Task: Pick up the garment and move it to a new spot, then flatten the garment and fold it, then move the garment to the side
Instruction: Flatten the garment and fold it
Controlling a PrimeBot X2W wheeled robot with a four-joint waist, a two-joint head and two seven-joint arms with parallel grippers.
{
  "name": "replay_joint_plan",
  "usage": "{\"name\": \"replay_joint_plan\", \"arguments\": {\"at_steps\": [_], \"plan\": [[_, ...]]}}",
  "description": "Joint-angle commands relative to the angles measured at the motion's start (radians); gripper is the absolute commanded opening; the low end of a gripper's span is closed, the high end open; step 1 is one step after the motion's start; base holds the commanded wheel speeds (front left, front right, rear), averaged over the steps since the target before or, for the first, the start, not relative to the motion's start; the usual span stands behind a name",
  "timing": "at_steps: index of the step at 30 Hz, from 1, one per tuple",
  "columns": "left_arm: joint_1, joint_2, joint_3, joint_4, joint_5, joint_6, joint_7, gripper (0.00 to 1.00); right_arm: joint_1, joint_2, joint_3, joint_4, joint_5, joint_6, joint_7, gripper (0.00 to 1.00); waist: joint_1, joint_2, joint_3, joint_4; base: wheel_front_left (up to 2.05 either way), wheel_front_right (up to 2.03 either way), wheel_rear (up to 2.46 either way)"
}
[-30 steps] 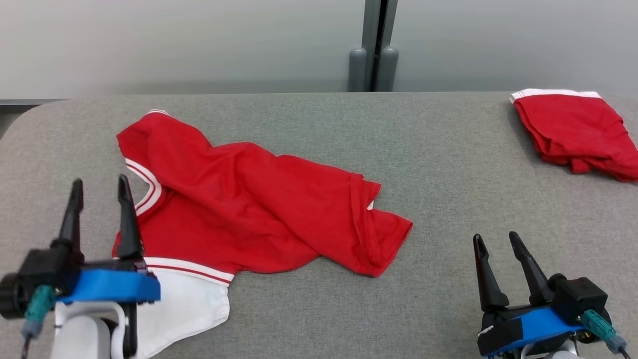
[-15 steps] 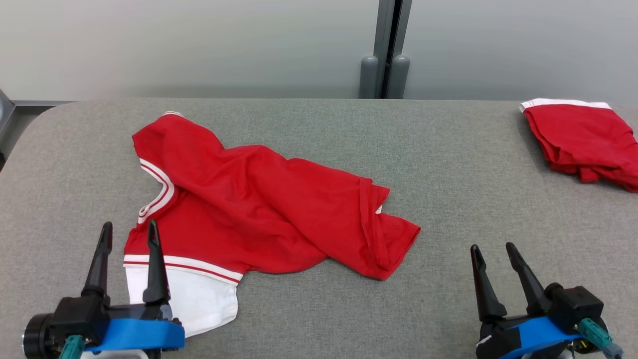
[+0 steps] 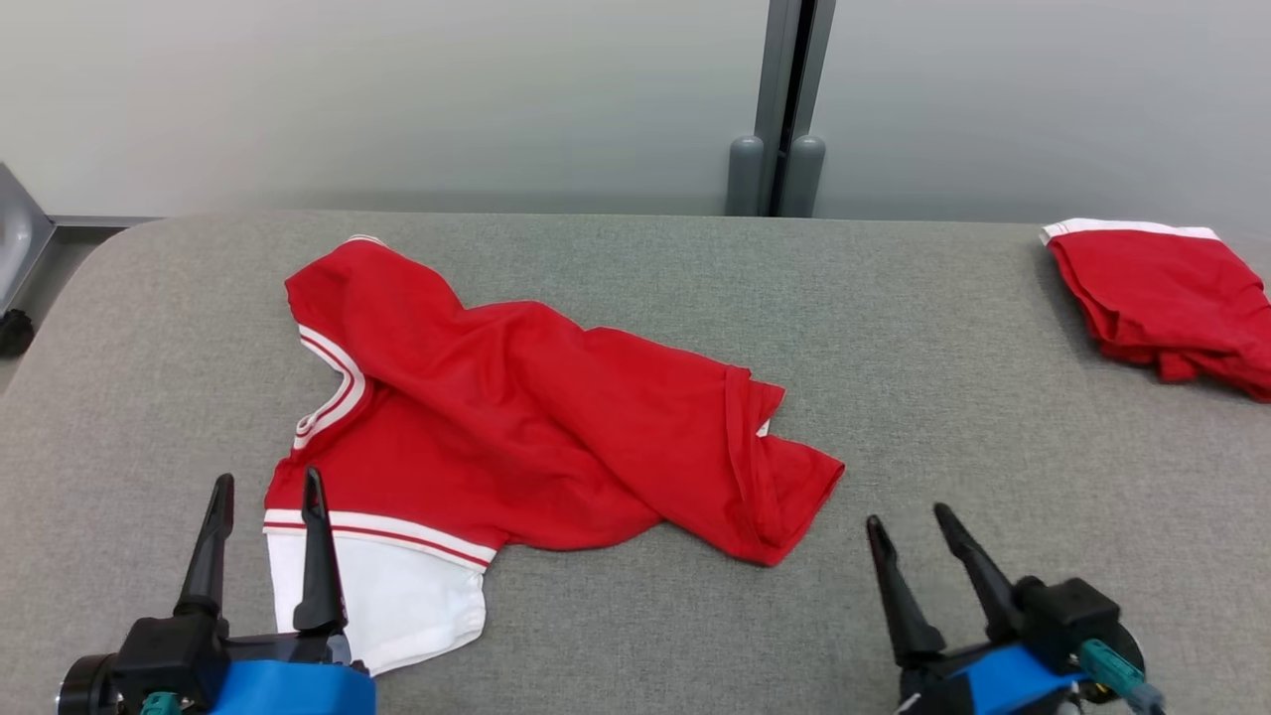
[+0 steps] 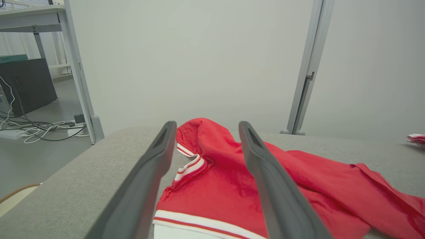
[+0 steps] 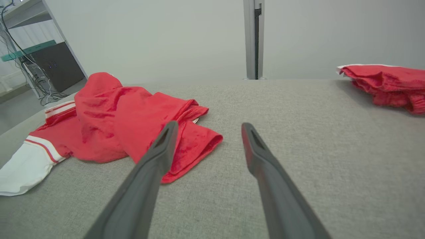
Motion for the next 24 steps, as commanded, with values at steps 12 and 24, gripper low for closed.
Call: {"name": "replay_joint_plan", "arguments": {"at_steps": [12,24], "plan": [[-0.032,-0.002,-0.06,0.018,-0.028,0.007,-0.005,1.0,-0.197,-0.012,0.165,0.213,0.01,0.001,0.018,1.0,0.0,0.0,0.038,0.052,0.0,0.0,0.0],[-0.081,-0.002,-0.102,0.044,-0.045,0.006,-0.005,1.0,-0.345,-0.015,0.232,0.507,0.006,0.001,0.004,1.0,0.0,0.0,0.083,0.115,0.0,0.0,0.0]]}}
